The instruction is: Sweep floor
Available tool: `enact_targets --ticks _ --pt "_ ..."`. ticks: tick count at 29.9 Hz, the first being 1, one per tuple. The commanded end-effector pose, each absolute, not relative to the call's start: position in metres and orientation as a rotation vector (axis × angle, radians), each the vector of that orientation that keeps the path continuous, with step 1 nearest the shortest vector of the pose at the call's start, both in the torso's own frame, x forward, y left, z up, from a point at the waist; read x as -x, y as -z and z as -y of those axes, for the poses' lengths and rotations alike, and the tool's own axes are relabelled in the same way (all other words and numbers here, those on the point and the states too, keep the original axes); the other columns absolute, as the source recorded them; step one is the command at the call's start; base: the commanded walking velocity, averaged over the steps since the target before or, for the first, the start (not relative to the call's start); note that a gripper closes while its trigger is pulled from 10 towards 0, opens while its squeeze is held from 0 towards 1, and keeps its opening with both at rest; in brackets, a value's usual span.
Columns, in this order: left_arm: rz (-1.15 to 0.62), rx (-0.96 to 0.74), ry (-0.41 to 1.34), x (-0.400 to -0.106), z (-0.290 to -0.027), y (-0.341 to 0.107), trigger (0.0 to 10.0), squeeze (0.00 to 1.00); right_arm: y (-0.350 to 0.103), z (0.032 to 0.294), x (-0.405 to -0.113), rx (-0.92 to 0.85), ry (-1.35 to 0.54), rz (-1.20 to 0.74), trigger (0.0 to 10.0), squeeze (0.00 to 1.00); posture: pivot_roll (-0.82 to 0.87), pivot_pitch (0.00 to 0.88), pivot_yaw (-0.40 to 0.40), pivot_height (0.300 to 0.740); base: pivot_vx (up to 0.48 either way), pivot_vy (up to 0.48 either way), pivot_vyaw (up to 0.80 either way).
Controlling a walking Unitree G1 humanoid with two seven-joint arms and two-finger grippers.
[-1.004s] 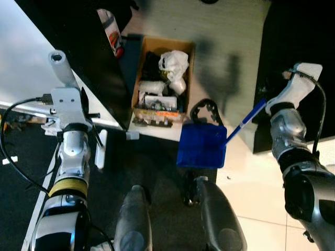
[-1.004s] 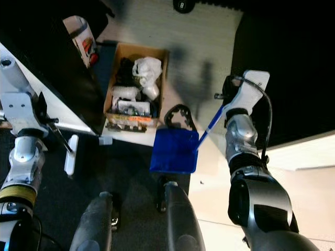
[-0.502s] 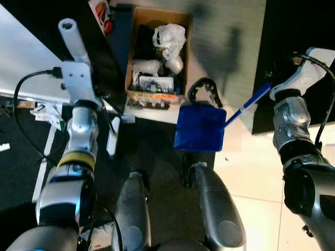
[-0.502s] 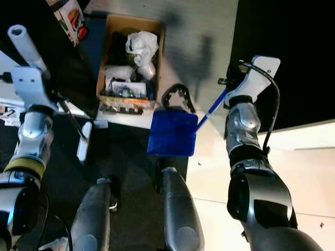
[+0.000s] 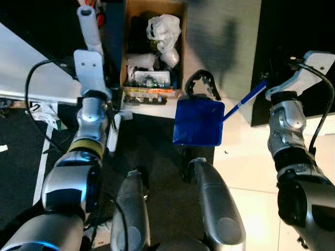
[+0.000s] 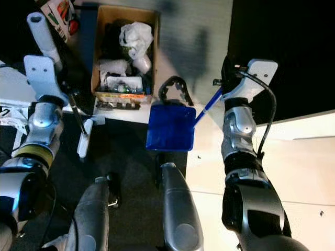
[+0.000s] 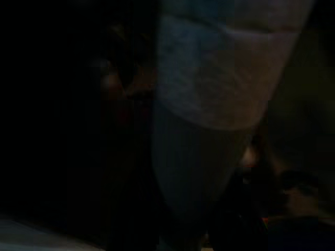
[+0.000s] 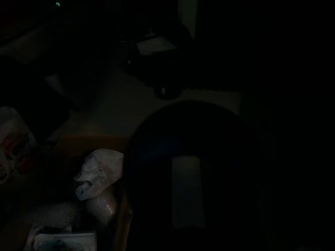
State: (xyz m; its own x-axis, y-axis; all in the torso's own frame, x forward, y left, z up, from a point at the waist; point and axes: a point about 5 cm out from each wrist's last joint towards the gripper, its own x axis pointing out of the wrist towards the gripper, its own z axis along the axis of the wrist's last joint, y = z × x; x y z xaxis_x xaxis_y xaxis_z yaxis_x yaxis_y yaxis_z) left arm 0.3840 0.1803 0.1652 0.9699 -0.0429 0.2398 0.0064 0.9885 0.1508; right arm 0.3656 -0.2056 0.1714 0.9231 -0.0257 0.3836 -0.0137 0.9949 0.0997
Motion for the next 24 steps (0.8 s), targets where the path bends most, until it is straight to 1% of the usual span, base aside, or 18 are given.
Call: enact_targets --ticks 1,2,3,4,5,6,7,10,12,13,14,16,17,18,19,20,22,24 --pt "0.238 -0.063 0.116 -0.384 -0.152 -0.16 10.0 0.0 -0.139 0.199 -0.358 -0.138 -0.015 0.276 10.0 0.0 -0.16 0.555 -0.059 0.731 0.0 0.0 0.0" --pt "0.246 -0.031 0.156 -0.386 -0.14 -0.163 10.0 0.0 -0.138 0.199 -0.357 -0.139 -0.016 0.274 10.0 0.0 -0.16 0.554 -0.06 0.731 0.0 0.0 0.0" --pt "0.262 0.035 0.234 -0.387 -0.116 -0.169 10.0 0.0 -0.136 0.198 -0.356 -0.137 -0.018 0.266 10.0 0.0 -0.15 0.555 -0.057 0.731 0.0 0.0 0.0" --pt "0.262 0.035 0.234 -0.387 -0.116 -0.169 10.0 0.0 -0.136 0.198 -0.356 -0.137 -0.018 0.266 10.0 0.0 -0.15 0.555 -0.057 0.731 0.0 0.0 0.0" --pt "0.272 0.079 0.287 -0.387 -0.1 -0.173 10.0 0.0 -0.134 0.198 -0.355 -0.136 -0.019 0.26 10.0 0.0 -0.15 0.555 -0.057 0.731 0.0 0.0 0.0" --pt "0.3 0.162 0.462 -0.383 -0.056 -0.185 10.0 0.0 -0.13 0.198 -0.354 -0.139 -0.015 0.244 10.0 0.0 -0.13 0.555 -0.05 0.731 0.0 0.0 0.0" --pt "0.3 0.162 0.462 -0.383 -0.056 -0.185 10.0 0.0 -0.13 0.198 -0.354 -0.139 -0.015 0.244 10.0 0.0 -0.13 0.555 -0.05 0.731 0.0 0.0 0.0" --pt "0.347 0.199 0.792 -0.363 0.004 -0.199 10.0 0.0 -0.127 0.196 -0.354 -0.146 -0.011 0.231 10.0 0.0 -0.12 0.542 -0.04 0.731 0.0 0.0 0.0" --pt "0.38 0.184 1.02 -0.346 0.029 -0.203 10.0 0.0 -0.126 0.194 -0.354 -0.151 -0.012 0.226 10.0 0.0 -0.11 0.527 -0.03 0.731 0.0 0.0 0.0" --pt "0.38 0.184 1.02 -0.346 0.029 -0.203 10.0 0.0 -0.126 0.194 -0.354 -0.151 -0.012 0.226 10.0 0.0 -0.11 0.527 -0.03 0.731 0.0 0.0 0.0" --pt "0.396 0.158 1.106 -0.34 0.032 -0.203 10.0 0.0 -0.127 0.193 -0.355 -0.156 -0.012 0.224 10.0 0.0 -0.09 0.515 -0.023 0.731 0.0 0.0 0.0" --pt "0.412 0.131 1.152 -0.337 0.028 -0.204 10.0 0.0 -0.127 0.192 -0.356 -0.16 -0.012 0.224 10.0 0.0 -0.08 0.512 -0.02 0.731 0.0 0.0 0.0" --pt "0.421 0.08 1.154 -0.339 0.017 -0.202 10.0 0.0 -0.128 0.192 -0.357 -0.167 -0.011 0.224 10.0 0.0 -0.07 0.509 -0.013 0.731 0.0 0.0 0.0" --pt "0.44 -0.039 1.074 -0.348 -0.013 -0.2 10.0 0.0 -0.13 0.191 -0.359 -0.173 -0.012 0.226 10.0 0.0 -0.06 0.509 -0.006 0.731 0.0 0.0 0.0" --pt "0.44 -0.039 1.074 -0.348 -0.013 -0.2 10.0 0.0 -0.13 0.191 -0.359 -0.173 -0.012 0.226 10.0 0.0 -0.06 0.509 -0.006 0.731 0.0 0.0 0.0" --pt "0.433 -0.126 0.985 -0.359 -0.039 -0.199 10.0 0.0 -0.13 0.19 -0.359 -0.176 -0.013 0.226 10.0 0.0 -0.05 0.509 -0.006 0.731 0.0 0.0 0.0" --pt "0.421 -0.121 0.874 -0.37 -0.067 -0.201 10.0 0.0 -0.13 0.191 -0.359 -0.181 -0.01 0.224 10.0 0.0 -0.04 0.506 -0.002 0.731 0.0 0.0 0.0" --pt "0.413 -0.108 0.832 -0.374 -0.079 -0.202 10.0 0.0 -0.129 0.191 -0.359 -0.185 -0.008 0.223 10.0 0.0 -0.04 0.504 -0.002 0.731 0.0 0.0 0.0"
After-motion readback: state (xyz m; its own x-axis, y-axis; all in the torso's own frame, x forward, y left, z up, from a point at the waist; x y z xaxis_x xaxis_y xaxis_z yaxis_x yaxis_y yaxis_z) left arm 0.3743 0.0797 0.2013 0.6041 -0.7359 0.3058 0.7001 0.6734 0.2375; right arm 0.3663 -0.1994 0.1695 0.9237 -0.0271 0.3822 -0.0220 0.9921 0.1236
